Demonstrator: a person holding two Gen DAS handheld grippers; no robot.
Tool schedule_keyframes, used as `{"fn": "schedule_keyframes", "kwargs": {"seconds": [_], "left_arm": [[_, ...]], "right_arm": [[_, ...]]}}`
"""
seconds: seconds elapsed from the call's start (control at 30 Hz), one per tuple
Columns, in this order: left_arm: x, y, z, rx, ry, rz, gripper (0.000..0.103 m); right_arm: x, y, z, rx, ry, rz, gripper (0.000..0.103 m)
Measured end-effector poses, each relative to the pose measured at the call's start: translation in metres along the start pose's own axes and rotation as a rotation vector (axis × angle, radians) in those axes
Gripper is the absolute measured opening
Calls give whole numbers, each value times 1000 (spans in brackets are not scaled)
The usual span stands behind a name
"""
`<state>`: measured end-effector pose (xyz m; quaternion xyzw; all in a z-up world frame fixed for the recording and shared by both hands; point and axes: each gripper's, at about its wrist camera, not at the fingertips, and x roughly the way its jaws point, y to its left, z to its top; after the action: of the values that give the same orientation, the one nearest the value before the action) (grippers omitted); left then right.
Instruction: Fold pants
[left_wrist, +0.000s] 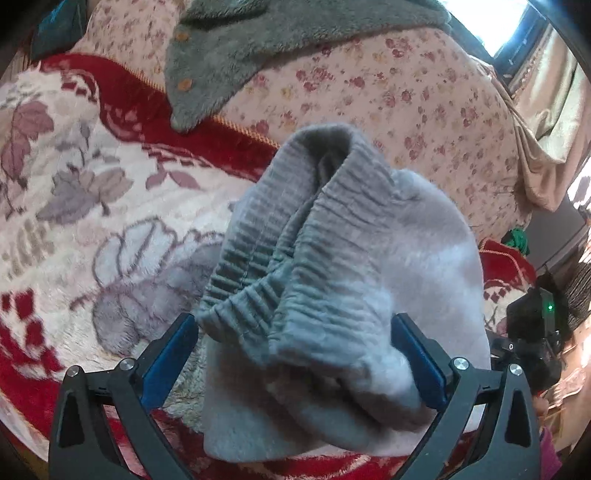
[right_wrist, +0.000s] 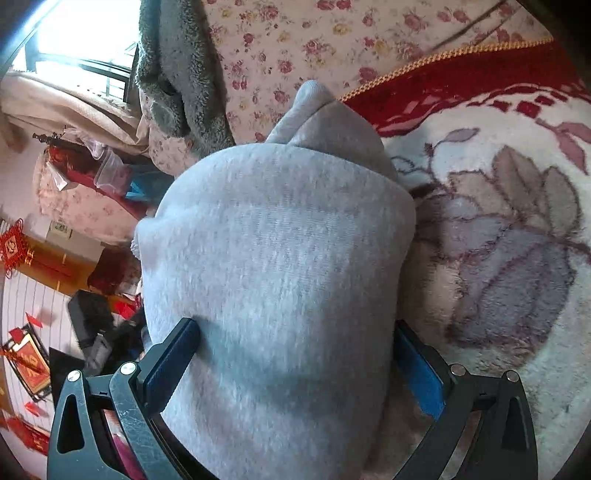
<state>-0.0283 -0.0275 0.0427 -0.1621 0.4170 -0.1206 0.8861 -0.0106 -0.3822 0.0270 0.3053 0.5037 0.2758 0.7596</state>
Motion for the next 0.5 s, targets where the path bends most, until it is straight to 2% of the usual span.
{"fn": "schedule_keyframes", "kwargs": {"seconds": [0.3,0.5], "left_arm": [[14,1,-2,23,-10,-36,103],[18,8,-2,13,-12,-87,103]], "right_arm": [[10,-11,5,24,41,49,103],[11,-10,3,9,20,35,103]]}}
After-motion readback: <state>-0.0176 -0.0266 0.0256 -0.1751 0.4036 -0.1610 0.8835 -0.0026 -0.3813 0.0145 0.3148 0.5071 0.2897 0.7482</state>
